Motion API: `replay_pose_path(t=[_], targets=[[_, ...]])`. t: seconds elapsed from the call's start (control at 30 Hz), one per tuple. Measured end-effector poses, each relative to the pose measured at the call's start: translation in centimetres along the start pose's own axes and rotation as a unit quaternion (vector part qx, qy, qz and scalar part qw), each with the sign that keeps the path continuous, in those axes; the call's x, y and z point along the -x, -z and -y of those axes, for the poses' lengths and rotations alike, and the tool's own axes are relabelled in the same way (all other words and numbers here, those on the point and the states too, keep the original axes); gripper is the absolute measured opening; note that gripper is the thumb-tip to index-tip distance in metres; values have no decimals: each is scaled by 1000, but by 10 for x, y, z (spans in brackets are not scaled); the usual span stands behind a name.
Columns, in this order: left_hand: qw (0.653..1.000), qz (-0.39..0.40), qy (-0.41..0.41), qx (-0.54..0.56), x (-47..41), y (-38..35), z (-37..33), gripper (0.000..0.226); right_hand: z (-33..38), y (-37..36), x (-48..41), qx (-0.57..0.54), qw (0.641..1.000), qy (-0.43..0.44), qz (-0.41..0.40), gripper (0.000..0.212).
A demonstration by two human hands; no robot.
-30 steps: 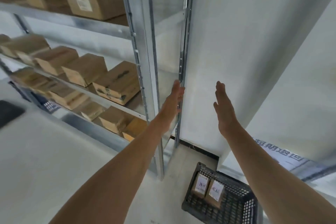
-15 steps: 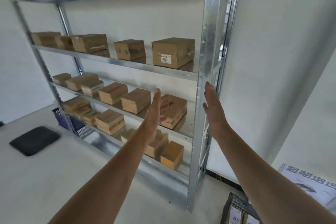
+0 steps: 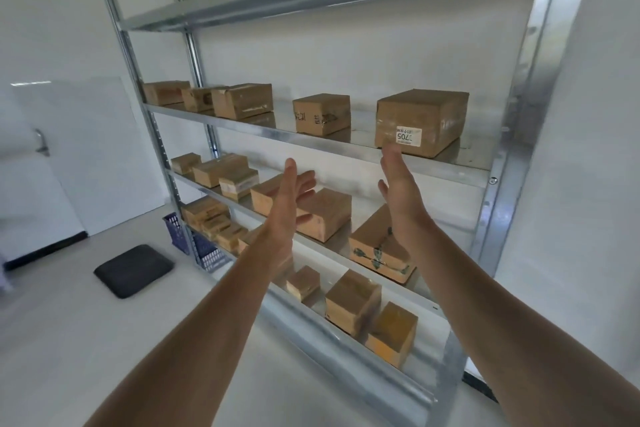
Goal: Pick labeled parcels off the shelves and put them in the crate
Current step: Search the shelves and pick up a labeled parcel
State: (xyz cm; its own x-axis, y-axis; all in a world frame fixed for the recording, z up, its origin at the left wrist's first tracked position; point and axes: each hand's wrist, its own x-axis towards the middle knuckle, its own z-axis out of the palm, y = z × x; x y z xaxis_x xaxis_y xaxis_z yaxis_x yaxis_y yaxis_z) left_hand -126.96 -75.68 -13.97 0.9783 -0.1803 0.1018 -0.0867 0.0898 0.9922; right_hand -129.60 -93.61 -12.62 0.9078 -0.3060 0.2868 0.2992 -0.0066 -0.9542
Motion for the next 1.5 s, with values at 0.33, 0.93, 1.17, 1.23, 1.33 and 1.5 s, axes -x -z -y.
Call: replay_pose_path(t=[0.33, 0.93, 1.17, 1.23, 1.33, 1.5], targets=[[1000, -25, 6, 4, -127, 44, -22, 74, -20, -58, -124, -10, 1000, -9, 18, 66], [996, 93, -18, 4, -394, 102, -52, 76, -53, -140, -309, 50, 986, -33, -155, 51], [968, 219, 76, -95, -475, 96, -54, 89, -50, -147, -347, 154, 949, -118, -248, 87], [957, 250, 86, -120, -487, 89, -52, 86, -48, -145, -350, 169, 942, -125, -260, 89], [949, 274, 90, -125, -492, 81, -52, 79, -42, -142, -350, 173, 942, -140, -253, 91], [946, 310, 44, -81, -500, 76, -60, 80, -32, -136, -348, 133, 955, -80, -252, 78]])
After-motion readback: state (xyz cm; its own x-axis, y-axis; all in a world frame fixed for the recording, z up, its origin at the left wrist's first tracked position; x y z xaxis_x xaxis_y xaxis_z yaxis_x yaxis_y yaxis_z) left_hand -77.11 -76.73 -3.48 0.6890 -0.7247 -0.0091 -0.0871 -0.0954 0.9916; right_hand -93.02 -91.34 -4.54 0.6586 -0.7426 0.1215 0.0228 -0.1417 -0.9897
